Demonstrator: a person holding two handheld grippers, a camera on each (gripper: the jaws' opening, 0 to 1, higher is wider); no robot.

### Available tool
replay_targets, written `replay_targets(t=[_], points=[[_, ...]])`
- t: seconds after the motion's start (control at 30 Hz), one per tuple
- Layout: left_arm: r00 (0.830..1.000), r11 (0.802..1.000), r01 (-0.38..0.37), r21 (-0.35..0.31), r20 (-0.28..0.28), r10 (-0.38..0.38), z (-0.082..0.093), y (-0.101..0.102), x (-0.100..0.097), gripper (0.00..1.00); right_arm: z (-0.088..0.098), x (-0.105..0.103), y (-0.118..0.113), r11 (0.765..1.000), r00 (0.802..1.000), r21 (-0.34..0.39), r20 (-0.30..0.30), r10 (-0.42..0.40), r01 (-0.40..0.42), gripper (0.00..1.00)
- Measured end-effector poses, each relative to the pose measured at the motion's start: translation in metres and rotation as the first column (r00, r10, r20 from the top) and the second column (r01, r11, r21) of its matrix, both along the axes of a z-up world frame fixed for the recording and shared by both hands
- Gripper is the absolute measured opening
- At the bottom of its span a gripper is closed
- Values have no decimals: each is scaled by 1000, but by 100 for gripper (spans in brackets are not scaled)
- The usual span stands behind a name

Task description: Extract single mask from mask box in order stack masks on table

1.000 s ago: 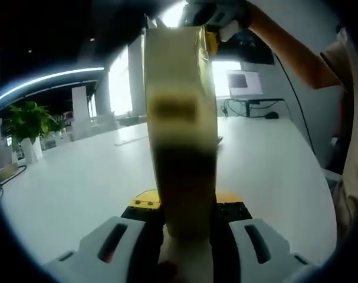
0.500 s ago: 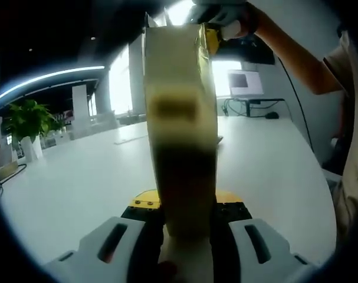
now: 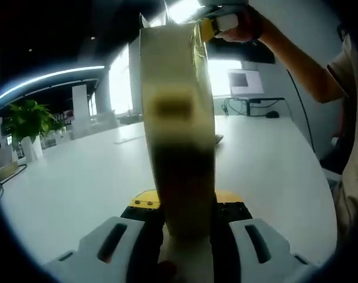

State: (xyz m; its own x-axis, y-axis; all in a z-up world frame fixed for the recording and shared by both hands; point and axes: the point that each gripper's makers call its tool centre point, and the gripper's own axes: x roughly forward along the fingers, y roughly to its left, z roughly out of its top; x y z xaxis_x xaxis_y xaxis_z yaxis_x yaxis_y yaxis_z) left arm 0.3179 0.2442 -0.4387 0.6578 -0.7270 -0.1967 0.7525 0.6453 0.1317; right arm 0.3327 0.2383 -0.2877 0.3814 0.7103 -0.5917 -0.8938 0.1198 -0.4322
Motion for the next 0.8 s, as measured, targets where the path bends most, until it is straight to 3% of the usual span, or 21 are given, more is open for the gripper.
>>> replay_targets(t=[0.33, 0.8], points=[[1000, 1000, 2, 3, 1, -2, 0, 0, 0, 21, 13, 4, 2, 994, 1000, 109, -8, -22, 23, 0], [1000, 1000, -7, -4, -9, 7, 0, 1, 1, 20, 31, 2, 0, 987, 999, 157, 18, -36, 33, 0]])
